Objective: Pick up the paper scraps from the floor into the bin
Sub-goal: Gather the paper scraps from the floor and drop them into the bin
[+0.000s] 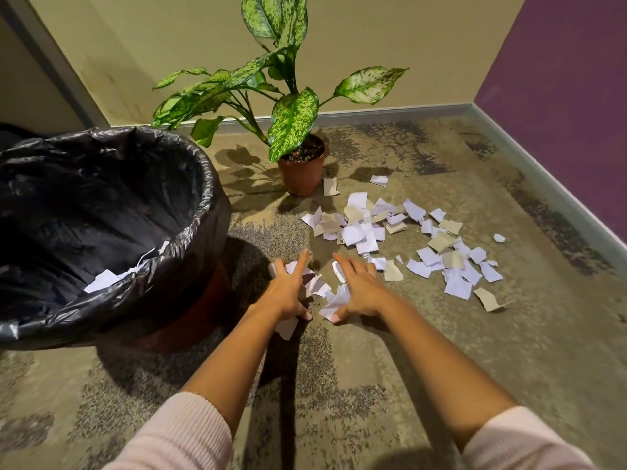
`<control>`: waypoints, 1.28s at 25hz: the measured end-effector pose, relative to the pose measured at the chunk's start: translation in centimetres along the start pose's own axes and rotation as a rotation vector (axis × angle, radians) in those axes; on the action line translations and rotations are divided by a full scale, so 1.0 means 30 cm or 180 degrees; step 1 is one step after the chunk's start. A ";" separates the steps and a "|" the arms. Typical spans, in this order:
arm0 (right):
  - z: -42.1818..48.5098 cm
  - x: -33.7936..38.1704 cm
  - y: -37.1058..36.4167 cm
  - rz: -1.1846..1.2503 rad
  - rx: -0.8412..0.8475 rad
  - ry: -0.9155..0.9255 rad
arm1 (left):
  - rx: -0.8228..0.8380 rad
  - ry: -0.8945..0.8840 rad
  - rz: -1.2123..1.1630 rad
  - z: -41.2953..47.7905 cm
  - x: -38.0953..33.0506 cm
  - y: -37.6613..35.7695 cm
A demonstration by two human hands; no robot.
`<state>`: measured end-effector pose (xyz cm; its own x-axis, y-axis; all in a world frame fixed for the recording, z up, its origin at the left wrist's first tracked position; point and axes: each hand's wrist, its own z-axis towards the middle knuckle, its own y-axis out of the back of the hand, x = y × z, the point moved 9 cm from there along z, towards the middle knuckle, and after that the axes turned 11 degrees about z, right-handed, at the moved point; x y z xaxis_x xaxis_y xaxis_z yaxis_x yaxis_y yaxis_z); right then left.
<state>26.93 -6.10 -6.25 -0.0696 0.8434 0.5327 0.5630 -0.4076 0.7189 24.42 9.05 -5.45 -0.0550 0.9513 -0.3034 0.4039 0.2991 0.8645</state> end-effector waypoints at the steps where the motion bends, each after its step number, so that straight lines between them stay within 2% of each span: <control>1: 0.018 0.003 -0.014 -0.0108 0.0150 -0.0071 | 0.0067 0.0016 0.0155 0.012 0.003 -0.009; 4: 0.056 0.021 -0.058 -0.0374 0.0362 -0.0210 | 0.0168 -0.0052 0.0507 0.036 0.002 -0.026; 8: 0.067 0.072 -0.090 -0.0727 0.0456 0.0049 | 0.0219 -0.0219 0.0686 0.052 0.001 -0.006; 14: 0.028 0.119 -0.090 -0.0947 0.0234 0.0383 | 0.0868 -0.0143 0.0411 0.007 0.058 -0.025; 17: 0.000 0.127 -0.096 -0.0939 0.0181 0.0416 | 0.0632 -0.0254 0.0653 -0.031 0.051 -0.054; 20: -0.022 0.155 -0.114 -0.1001 0.0205 0.0379 | 0.0303 -0.0257 0.0544 -0.068 0.056 -0.057; 23: -0.040 0.215 -0.135 -0.1248 0.0303 0.0524 | 0.0181 -0.0238 0.0434 -0.089 0.069 -0.051; 25: -0.051 0.226 -0.148 -0.1448 0.0386 0.0573 | 0.0118 -0.0432 0.0627 -0.091 0.036 -0.056; 27: -0.064 0.219 -0.148 -0.1422 0.0406 0.0590 | -0.0188 -0.0161 0.0043 -0.118 0.036 -0.036; 29: -0.087 0.218 -0.144 -0.1428 0.0278 0.0727 | -0.0218 0.0064 -0.0306 -0.133 0.066 -0.045; 31: -0.119 0.222 -0.142 -0.1439 0.0008 0.0845 | -0.0249 -0.0223 0.0092 -0.148 0.048 -0.052; 32: -0.134 0.217 -0.146 -0.1377 -0.0148 0.0827 | -0.0286 -0.0119 0.0200 -0.157 0.051 -0.051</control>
<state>20.69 -0.23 -4.14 -0.4943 0.8260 0.2709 0.4006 -0.0602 0.9143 19.42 10.39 -5.34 0.0026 0.9654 -0.2609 0.3220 0.2462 0.9142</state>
